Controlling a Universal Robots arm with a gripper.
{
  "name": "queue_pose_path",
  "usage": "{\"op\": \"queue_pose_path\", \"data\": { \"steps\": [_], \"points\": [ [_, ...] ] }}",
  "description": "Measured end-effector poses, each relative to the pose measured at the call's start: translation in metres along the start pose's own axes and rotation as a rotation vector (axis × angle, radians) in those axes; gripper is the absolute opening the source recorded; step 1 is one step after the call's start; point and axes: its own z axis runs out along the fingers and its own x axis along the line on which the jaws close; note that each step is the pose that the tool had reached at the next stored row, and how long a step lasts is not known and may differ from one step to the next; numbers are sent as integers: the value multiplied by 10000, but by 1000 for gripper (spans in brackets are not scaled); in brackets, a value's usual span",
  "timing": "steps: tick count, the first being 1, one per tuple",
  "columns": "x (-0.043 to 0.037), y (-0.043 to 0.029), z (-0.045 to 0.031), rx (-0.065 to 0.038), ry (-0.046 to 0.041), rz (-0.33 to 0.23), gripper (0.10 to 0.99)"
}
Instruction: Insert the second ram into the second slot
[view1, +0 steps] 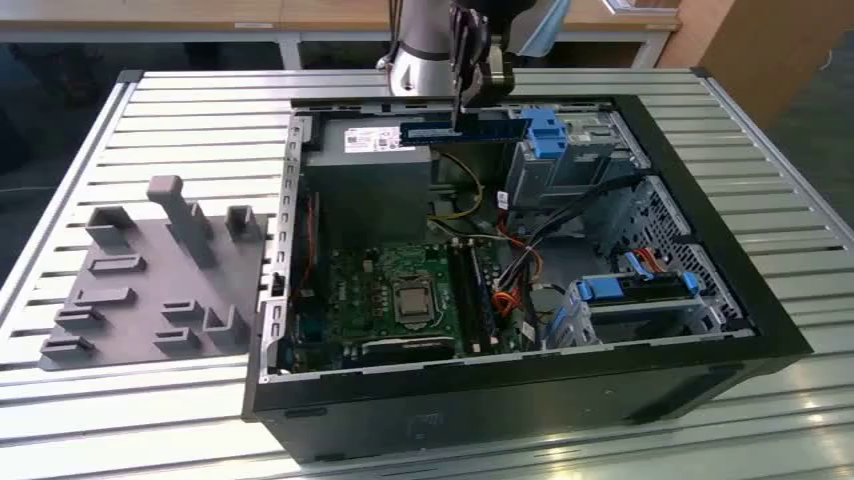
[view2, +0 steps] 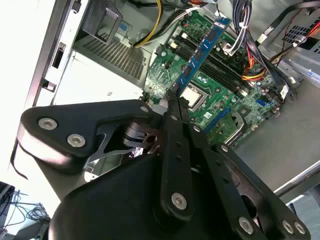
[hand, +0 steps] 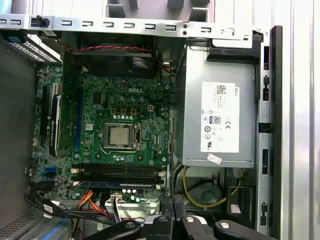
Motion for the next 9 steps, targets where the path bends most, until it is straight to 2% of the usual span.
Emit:
{"op": "queue_pose_path", "data": {
  "steps": [9],
  "points": [
    [14,0,0,0,-1,0,118]
  ]
}}
